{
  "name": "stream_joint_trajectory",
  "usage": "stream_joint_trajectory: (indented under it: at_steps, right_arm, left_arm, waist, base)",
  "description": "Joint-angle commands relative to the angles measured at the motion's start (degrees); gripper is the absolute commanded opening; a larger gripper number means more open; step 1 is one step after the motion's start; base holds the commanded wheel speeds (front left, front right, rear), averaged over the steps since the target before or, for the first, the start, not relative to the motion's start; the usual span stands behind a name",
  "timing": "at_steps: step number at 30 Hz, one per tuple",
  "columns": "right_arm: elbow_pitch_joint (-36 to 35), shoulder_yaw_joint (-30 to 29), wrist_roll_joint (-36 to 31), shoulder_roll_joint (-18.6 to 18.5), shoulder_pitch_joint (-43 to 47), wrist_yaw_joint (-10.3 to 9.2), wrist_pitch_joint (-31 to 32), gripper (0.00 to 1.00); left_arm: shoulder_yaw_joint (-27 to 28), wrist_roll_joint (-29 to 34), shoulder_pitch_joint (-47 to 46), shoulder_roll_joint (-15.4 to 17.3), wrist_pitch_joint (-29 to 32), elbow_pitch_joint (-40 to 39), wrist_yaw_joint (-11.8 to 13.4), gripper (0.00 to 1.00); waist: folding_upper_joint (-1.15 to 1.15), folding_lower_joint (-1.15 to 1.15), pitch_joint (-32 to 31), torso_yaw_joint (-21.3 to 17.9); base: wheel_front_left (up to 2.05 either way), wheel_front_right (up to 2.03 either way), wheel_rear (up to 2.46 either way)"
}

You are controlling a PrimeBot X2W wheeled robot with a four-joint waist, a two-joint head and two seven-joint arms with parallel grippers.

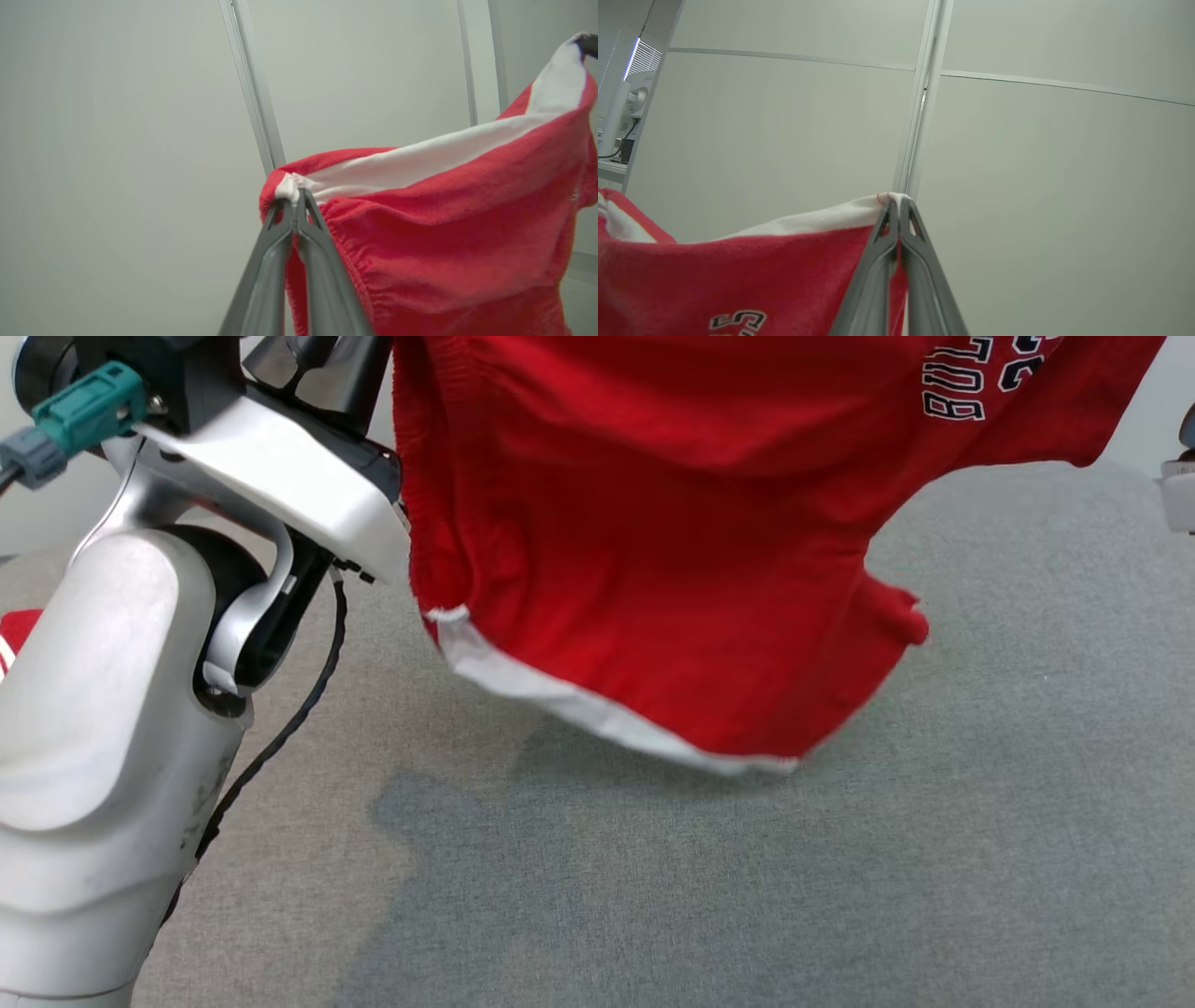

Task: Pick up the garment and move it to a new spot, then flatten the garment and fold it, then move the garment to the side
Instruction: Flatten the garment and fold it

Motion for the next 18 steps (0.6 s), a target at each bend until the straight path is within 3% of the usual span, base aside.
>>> stream_joint_trajectory:
  at_steps: [1, 10, 18]
  right_arm:
    - [1.26, 0.24, 0.72, -0.31, -1.20, 0.11, 0.02, 0.00]
    - [9.08, 1.95, 3.21, -0.86, -8.79, 0.11, -0.16, 0.00]
    - [24.41, 5.70, 4.25, -0.25, -24.49, 0.11, -4.72, 0.00]
  left_arm:
    - [0.20, -0.62, -1.34, -0.05, -0.15, 1.50, -0.49, 0.00]
    - [-0.31, -0.18, -9.55, -2.75, -3.27, 10.62, -3.04, 0.00]
    - [-0.39, 0.60, -24.61, -8.29, -11.90, 27.48, -5.74, 0.00]
  waist:
    - [0.00, 0.00, 1.38, -0.13]
    - [0.00, 0.00, 8.17, -0.19]
    - [0.00, 0.00, 14.13, 0.71]
  base:
    - [0.00, 0.00, 0.00]
    - [0.00, 0.00, 0.00]
    - [0.00, 0.00, 0.00]
